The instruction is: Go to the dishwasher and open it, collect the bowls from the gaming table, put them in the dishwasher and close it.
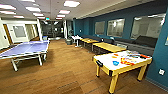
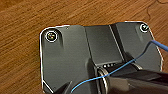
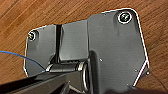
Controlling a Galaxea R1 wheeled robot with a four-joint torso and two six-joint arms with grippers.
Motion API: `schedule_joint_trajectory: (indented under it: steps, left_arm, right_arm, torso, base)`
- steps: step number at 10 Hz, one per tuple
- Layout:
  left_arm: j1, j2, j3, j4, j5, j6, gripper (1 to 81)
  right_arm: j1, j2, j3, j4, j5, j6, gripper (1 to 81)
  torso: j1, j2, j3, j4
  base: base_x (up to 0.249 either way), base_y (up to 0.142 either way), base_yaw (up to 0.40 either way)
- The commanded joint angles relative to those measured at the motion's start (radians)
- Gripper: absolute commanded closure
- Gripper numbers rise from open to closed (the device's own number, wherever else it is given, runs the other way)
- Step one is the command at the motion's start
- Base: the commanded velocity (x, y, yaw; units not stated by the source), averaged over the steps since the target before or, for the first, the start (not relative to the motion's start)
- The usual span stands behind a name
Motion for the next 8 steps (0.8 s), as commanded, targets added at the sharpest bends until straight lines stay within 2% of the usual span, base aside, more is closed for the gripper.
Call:
schedule_joint_trajectory:
  steps: [1,8]
  left_arm:
    - [-0.059,0.004,-0.001,0.008,0.049,0.003,1.0]
    - [-0.059,0.006,0.000,0.009,0.049,0.003,1.0]
  right_arm:
    - [0.051,0.010,0.002,-0.003,-0.045,0.000,1.0]
    - [0.057,0.014,0.001,-0.004,-0.046,-0.003,1.0]
  torso:
    - [0.000,0.000,0.000,0.000]
    - [0.000,0.000,0.000,0.000]
  base:
    - [0.000,0.000,-0.400]
    - [0.000,0.000,-0.400]
